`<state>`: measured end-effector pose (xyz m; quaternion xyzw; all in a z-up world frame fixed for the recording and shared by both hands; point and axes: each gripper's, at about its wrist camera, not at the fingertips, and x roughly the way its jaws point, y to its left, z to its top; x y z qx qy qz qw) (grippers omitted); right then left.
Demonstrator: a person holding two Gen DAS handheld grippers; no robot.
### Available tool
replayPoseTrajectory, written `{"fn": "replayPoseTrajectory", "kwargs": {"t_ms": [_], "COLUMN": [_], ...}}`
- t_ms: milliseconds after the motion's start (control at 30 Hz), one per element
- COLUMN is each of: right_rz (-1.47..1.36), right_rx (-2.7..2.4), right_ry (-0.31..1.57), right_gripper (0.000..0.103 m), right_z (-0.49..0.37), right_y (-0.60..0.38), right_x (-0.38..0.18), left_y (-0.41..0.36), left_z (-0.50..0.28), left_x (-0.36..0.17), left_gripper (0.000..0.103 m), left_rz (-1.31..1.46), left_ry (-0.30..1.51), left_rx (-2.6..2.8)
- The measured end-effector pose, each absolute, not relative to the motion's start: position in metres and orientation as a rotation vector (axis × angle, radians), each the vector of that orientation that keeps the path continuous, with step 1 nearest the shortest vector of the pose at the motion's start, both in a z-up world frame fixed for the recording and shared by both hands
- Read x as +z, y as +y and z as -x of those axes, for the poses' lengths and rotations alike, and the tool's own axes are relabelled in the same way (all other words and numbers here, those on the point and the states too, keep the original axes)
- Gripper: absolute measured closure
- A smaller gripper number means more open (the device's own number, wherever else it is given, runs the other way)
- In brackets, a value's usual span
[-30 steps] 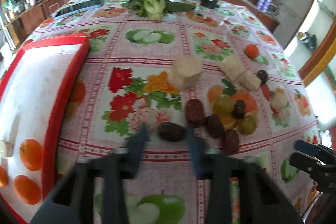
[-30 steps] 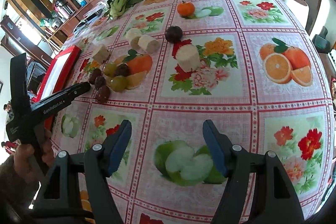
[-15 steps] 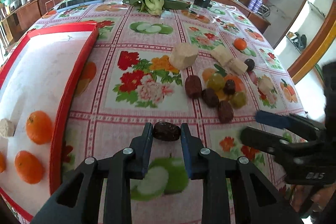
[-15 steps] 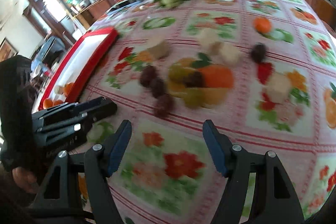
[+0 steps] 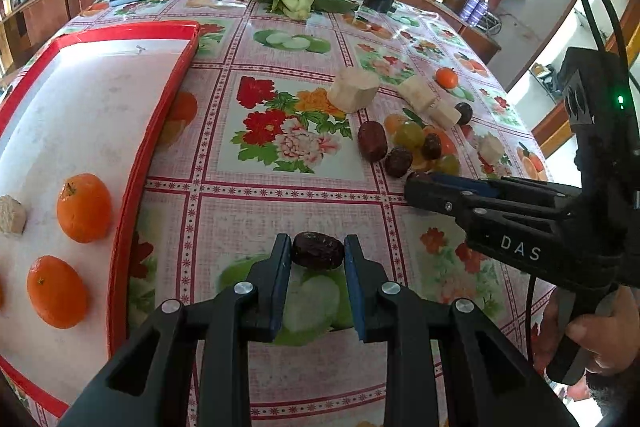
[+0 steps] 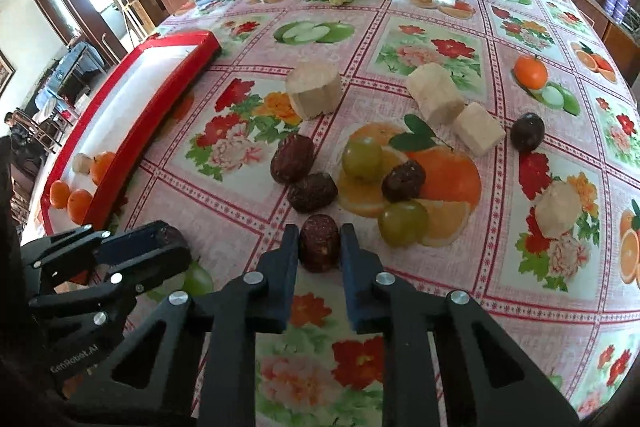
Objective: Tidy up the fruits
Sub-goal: 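Grasp a dark red date with the left tool while the right tool grasps another date, then carry the dates over the tray and open the right tool to drop its date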
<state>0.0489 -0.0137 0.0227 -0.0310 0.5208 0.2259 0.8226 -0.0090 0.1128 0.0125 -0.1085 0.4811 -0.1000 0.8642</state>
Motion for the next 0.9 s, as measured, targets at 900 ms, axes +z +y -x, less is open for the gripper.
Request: {"fn": "replayPoseTrajectory", "kwargs": {"t_ms": [900], "right_rz": [0.122], "right_rx": [0.512], "right_ry": [1.017], "right_gripper": [0.081], "right_z": [-0.010], "right_y": [0.010], "right_x": [0.067], "left_y": [0.137], "left_z": [0.030], "left_x": [0.044], "left_gripper": [0.077], "left_rz": [0.254], "left_ry": [0.938], "left_rx": [-0.265]}}
